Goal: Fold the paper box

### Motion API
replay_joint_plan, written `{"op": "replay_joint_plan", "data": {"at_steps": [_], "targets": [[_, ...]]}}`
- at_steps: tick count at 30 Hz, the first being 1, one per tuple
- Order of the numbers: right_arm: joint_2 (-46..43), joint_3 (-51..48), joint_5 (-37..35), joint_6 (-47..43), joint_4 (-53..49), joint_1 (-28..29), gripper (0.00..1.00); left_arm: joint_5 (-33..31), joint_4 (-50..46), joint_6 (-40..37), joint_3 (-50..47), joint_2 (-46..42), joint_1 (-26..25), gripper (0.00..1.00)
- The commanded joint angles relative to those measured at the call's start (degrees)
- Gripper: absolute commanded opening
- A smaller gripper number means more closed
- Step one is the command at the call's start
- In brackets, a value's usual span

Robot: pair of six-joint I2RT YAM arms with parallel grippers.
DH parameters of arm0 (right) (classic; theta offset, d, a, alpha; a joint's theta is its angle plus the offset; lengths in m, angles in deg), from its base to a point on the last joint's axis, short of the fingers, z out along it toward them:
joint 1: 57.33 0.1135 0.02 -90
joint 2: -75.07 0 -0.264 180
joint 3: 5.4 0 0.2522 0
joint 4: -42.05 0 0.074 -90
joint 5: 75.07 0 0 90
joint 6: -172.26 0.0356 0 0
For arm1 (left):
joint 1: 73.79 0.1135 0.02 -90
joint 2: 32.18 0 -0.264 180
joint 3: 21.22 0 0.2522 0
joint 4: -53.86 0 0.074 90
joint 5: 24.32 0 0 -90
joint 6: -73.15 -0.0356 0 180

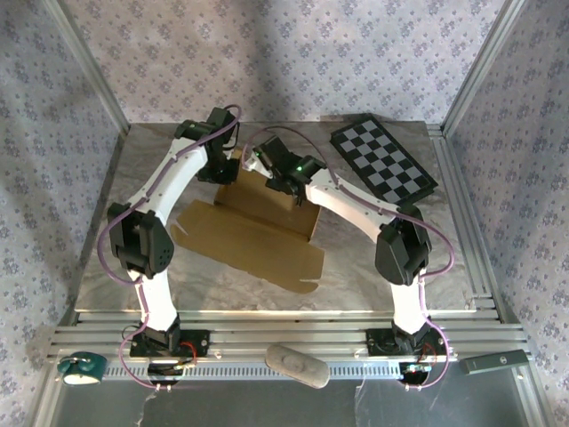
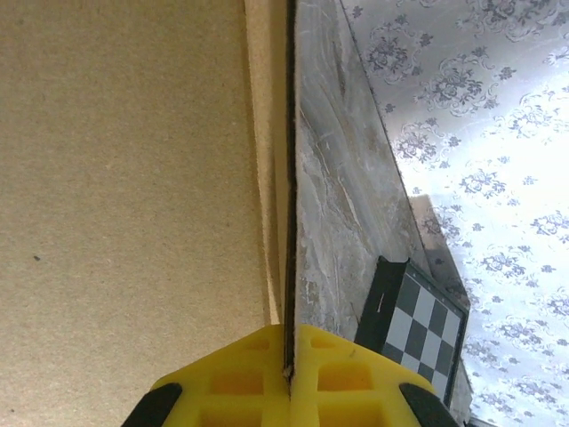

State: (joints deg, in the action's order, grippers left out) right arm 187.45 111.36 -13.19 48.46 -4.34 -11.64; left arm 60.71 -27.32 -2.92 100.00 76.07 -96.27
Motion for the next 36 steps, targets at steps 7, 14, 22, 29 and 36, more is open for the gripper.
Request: {"op": "replay_joint_plan", "data": {"at_steps": [7, 14, 22, 29, 36], "targets": [[6.5, 4.3, 2.0, 14.1, -11.9, 0.9, 0.0, 4.7, 5.7, 1.3, -2.6, 0.0, -0.7, 0.14], [9.6, 5.0, 3.1, 19.4, -15.4, -0.6, 0.0, 6.5, 5.6, 1.4, -3.6, 1.2, -0.8, 0.26], [11.5, 5.4, 4.7, 22.1, -17.1, -2.0, 0.0, 6.3, 5.0, 1.7, -2.0, 1.4, -1.0, 0.36], [13.1, 5.3, 3.7, 23.6, -18.1, -3.0, 0.0, 0.6, 3.8, 6.5, 3.7, -1.2, -1.0, 0.41], [15.4, 4.7, 0.9, 28.7, -20.8, -5.4, 0.0, -3.5, 4.2, 10.4, 3.5, -8.7, 0.7, 0.44]]}}
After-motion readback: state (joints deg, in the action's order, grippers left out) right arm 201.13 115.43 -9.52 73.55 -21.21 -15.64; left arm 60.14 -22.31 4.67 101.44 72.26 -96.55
